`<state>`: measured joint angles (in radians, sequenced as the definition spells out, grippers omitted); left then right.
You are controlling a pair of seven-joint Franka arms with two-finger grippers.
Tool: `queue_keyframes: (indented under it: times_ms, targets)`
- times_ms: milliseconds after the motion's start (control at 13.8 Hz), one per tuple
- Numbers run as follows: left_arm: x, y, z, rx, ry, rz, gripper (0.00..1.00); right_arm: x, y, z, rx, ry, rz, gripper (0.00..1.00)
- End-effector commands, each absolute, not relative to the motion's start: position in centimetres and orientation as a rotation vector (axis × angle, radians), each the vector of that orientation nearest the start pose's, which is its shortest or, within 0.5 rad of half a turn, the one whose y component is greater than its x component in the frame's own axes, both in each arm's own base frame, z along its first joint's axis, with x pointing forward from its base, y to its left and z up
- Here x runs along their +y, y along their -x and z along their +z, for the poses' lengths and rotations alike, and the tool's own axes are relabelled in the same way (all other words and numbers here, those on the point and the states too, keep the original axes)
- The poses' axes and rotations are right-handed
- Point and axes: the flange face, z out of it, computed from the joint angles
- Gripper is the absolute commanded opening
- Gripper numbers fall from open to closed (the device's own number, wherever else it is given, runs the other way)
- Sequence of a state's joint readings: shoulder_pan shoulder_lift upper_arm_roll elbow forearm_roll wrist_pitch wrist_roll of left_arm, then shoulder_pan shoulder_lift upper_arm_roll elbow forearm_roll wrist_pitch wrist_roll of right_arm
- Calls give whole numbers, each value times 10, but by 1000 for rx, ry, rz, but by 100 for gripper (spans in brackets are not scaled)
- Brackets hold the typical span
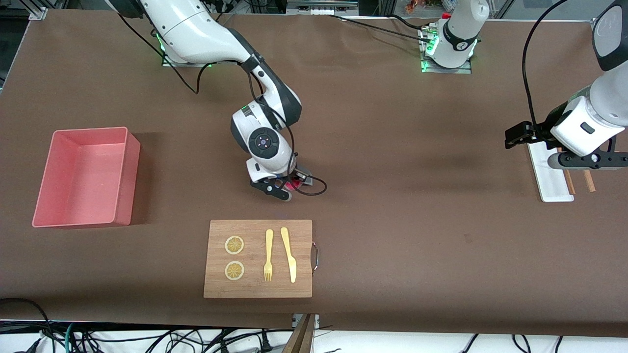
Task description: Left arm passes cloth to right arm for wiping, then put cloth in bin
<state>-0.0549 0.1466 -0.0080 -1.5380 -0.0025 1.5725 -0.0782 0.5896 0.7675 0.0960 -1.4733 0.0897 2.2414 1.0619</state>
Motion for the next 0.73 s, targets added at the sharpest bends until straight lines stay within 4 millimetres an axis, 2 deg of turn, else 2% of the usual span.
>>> queue_keyframes:
  times_ms: [0,73,218,436,655]
  targets:
    - [-36,-598,557,-40,3152,171,100,458,-565,228,766,2910,163,0]
    - [-36,-598,557,-41,3152,171,100,453,-568,227,751,2921,169,0]
    - [-36,-598,557,-41,3152,174,100,440,-568,219,609,2996,226,0]
    - [-38,-599,555,-36,3151,179,100,387,-586,213,533,3076,366,0]
    - [-38,-598,555,-36,3150,178,100,321,-610,207,473,3104,503,0]
